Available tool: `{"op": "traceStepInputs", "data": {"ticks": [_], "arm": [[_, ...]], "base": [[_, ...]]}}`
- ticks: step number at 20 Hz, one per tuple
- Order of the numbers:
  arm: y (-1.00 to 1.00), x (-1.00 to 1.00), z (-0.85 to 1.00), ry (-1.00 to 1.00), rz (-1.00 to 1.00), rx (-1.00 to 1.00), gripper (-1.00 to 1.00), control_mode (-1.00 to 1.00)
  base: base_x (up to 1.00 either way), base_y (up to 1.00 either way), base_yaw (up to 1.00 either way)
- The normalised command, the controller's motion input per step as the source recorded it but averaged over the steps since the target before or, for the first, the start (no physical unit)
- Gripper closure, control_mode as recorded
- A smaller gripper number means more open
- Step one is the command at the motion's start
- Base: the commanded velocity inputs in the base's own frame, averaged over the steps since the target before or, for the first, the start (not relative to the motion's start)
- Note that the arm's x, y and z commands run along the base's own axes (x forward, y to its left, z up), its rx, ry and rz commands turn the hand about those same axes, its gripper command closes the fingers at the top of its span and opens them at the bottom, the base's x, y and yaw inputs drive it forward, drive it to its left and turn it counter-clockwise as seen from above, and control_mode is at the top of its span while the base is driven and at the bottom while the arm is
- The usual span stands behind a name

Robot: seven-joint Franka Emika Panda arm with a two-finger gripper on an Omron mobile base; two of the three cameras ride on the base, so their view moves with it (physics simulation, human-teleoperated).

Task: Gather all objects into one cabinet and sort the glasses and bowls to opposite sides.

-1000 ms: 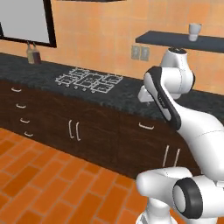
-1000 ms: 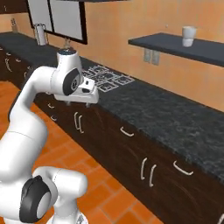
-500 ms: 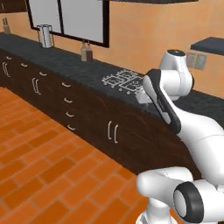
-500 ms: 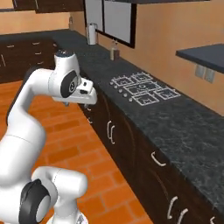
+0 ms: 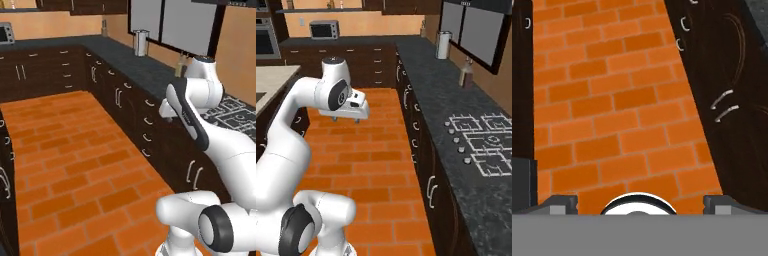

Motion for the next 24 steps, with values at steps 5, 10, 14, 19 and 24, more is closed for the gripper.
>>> {"op": "traceStepInputs", "data": {"ticks": [5,10,14,19,24], "arm": [[0.0,0.0,0.0,0.0,0.0,0.0,-1.0,1.0],[0.0,0.0,0.0,0.0,0.0,0.0,-1.0,1.0],[0.0,0.0,0.0,0.0,0.0,0.0,-1.0,1.0],[0.0,0.0,0.0,0.0,0.0,0.0,-1.0,1.0],[0.0,0.0,0.0,0.0,0.0,0.0,-1.0,1.0]], "base": [[1.0,-0.2,0.45],[1.0,-0.21,0.4],[1.0,-0.57,0.1],[1.0,-0.75,0.05],[1.0,0.02,0.0]]}}
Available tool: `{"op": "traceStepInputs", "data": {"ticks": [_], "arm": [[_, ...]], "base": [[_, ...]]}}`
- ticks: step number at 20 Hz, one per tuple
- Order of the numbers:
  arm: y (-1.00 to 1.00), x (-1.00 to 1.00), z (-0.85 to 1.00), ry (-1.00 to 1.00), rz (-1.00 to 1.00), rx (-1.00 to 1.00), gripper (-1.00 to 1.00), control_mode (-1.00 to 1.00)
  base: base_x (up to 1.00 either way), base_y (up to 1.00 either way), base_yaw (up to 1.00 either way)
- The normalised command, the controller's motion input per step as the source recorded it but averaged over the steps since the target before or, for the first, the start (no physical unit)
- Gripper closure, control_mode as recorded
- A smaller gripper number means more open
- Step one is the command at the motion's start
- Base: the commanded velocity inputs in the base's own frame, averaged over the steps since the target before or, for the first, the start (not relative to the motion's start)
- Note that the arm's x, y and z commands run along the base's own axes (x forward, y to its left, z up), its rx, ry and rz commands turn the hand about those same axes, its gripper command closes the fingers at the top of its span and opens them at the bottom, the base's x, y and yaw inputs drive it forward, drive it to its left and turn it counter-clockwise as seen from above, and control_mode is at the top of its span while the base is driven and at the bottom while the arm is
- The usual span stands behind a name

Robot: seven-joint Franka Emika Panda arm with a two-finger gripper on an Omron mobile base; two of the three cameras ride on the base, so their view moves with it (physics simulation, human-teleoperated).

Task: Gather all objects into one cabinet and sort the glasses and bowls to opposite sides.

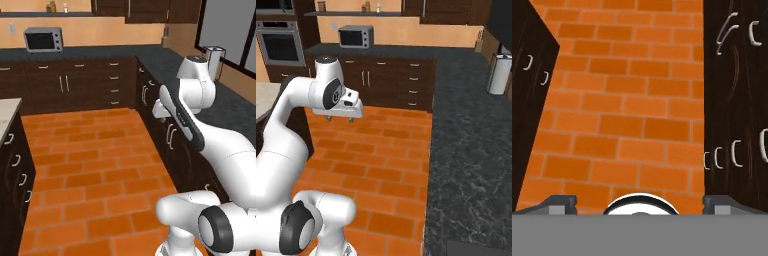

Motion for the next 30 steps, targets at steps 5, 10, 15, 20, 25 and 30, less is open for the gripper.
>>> {"op": "traceStepInputs", "data": {"ticks": [5,10,15,20,25,30], "arm": [[0.0,0.0,0.0,0.0,0.0,0.0,-1.0,1.0],[0.0,0.0,0.0,0.0,0.0,0.0,-1.0,1.0],[0.0,0.0,0.0,0.0,0.0,0.0,-1.0,1.0],[0.0,0.0,0.0,0.0,0.0,0.0,-1.0,1.0],[0.0,0.0,0.0,0.0,0.0,0.0,-1.0,1.0],[0.0,0.0,0.0,0.0,0.0,0.0,-1.0,1.0]], "base": [[1.0,0.52,0.0],[1.0,0.69,0.0],[1.0,0.17,0.01],[1.0,0.01,0.0],[1.0,0.0,0.0],[1.0,0.0,0.0]]}}
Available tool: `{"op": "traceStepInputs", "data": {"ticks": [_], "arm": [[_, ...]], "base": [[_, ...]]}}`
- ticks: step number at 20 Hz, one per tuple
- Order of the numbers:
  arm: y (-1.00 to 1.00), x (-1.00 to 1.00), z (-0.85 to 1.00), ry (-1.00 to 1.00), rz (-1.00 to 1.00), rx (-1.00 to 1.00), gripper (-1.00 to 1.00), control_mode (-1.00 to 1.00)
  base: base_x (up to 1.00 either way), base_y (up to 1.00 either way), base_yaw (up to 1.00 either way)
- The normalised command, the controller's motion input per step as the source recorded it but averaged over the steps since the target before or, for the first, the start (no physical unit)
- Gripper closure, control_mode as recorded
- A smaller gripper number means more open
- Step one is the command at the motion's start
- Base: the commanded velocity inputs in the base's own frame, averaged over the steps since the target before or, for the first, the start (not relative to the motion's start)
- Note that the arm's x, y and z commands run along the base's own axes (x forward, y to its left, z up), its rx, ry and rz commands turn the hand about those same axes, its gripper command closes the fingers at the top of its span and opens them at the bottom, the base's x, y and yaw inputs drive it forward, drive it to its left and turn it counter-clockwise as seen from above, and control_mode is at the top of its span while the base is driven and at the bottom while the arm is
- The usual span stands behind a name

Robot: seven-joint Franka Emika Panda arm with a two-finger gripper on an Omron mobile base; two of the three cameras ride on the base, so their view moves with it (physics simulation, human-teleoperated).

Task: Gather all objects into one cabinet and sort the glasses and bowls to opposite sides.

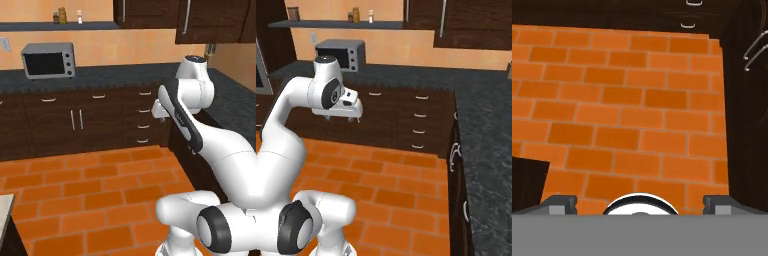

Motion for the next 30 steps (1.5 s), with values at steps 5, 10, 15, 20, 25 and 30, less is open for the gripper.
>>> {"op": "traceStepInputs", "data": {"ticks": [5,10,15,20,25,30], "arm": [[0.0,0.0,0.0,0.0,0.0,0.0,-1.0,1.0],[0.0,0.0,0.0,0.0,0.0,0.0,-1.0,1.0],[0.0,0.0,0.0,0.0,0.0,0.0,-1.0,1.0],[0.0,0.0,0.0,0.0,0.0,0.0,-1.0,1.0],[0.0,0.0,0.0,0.0,0.0,0.0,-1.0,1.0],[0.0,0.0,0.0,0.0,0.0,0.0,-1.0,1.0]], "base": [[1.0,0.05,0.0],[1.0,0.1,0.0],[1.0,0.13,0.0],[1.0,0.12,0.0],[1.0,0.06,-0.02],[0.97,0.09,-0.32]]}}
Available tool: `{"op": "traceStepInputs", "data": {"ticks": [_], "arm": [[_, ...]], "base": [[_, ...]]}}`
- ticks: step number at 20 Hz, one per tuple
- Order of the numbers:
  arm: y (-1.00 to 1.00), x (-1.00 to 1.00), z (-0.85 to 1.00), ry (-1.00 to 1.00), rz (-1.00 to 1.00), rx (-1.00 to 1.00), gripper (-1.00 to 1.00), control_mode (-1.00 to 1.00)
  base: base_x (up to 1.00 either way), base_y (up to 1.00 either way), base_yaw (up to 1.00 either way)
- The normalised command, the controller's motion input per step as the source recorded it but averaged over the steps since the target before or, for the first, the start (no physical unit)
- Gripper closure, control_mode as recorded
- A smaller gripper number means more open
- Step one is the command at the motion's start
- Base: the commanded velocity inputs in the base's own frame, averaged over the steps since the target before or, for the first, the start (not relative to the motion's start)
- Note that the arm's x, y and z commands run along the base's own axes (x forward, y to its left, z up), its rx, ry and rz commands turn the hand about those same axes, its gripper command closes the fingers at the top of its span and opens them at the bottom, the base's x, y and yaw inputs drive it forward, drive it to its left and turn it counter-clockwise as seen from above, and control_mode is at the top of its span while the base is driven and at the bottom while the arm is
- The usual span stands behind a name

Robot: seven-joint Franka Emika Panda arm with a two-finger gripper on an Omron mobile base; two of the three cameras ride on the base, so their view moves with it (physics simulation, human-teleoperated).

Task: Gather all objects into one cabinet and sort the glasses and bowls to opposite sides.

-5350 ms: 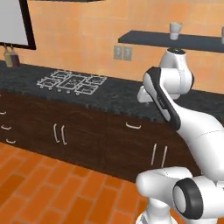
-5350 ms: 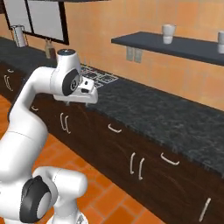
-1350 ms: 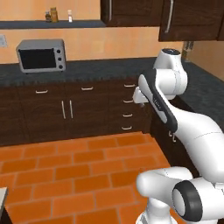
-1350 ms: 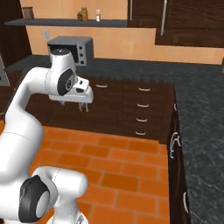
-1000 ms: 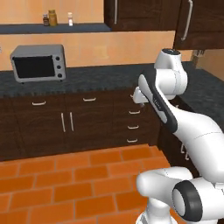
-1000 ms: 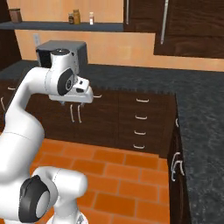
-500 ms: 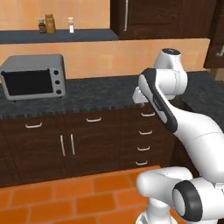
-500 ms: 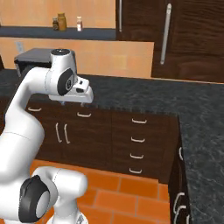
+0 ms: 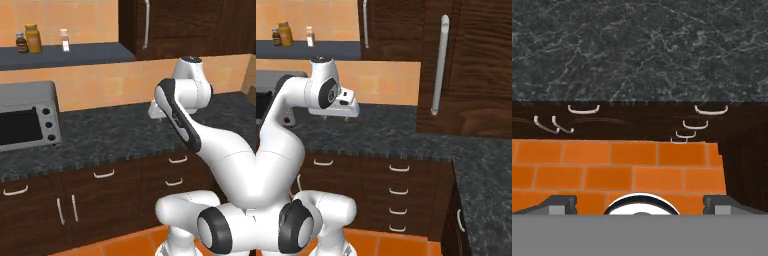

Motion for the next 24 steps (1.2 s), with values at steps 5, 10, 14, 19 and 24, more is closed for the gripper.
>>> {"op": "traceStepInputs", "data": {"ticks": [5,10,14,19,24], "arm": [[0.0,0.0,0.0,0.0,0.0,0.0,-1.0,1.0],[0.0,0.0,0.0,0.0,0.0,0.0,-1.0,1.0],[0.0,0.0,0.0,0.0,0.0,0.0,-1.0,1.0],[0.0,0.0,0.0,0.0,0.0,0.0,-1.0,1.0],[0.0,0.0,0.0,0.0,0.0,0.0,-1.0,1.0]], "base": [[0.68,0.08,-0.73],[0.16,0.02,-0.5],[-0.22,0.01,0.0],[-0.5,0.4,0.01],[0.14,0.79,-0.18]]}}
